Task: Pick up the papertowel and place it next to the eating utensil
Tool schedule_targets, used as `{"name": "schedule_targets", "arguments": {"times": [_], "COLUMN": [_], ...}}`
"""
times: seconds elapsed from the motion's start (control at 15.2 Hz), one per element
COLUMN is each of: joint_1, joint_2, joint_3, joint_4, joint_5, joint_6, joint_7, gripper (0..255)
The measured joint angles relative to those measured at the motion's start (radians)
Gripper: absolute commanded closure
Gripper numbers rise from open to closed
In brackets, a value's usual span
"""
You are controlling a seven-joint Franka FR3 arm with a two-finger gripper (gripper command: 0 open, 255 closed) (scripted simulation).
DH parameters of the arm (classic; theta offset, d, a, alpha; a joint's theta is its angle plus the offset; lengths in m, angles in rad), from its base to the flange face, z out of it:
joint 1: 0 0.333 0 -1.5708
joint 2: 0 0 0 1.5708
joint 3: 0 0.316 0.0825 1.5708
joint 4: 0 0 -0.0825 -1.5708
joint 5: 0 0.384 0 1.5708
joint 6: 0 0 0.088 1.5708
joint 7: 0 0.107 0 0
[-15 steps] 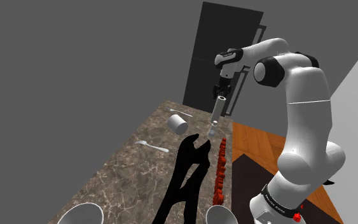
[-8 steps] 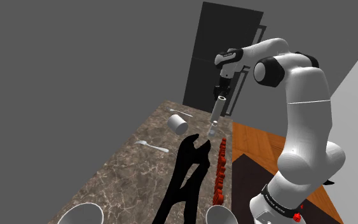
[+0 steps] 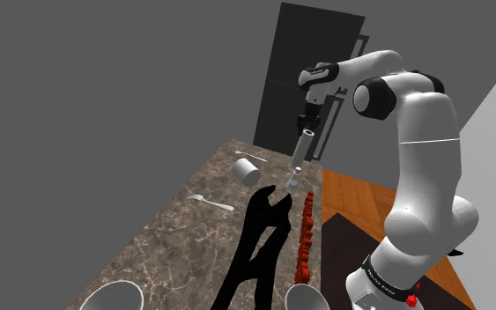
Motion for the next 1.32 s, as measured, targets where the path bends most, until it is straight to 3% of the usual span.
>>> {"name": "schedule_targets", "arguments": {"times": [0.92, 1.32], "joint_1": [-0.014, 0.081], "joint_2": [-0.024, -0.107], "joint_3": [-0.008, 0.009], "joint_4": [0.152, 0.038], "joint_5": [-0.012, -0.033], "joint_6": [-0.172, -0.132], "joint_7": [0.015, 0.109], "gripper": [255, 255]}}
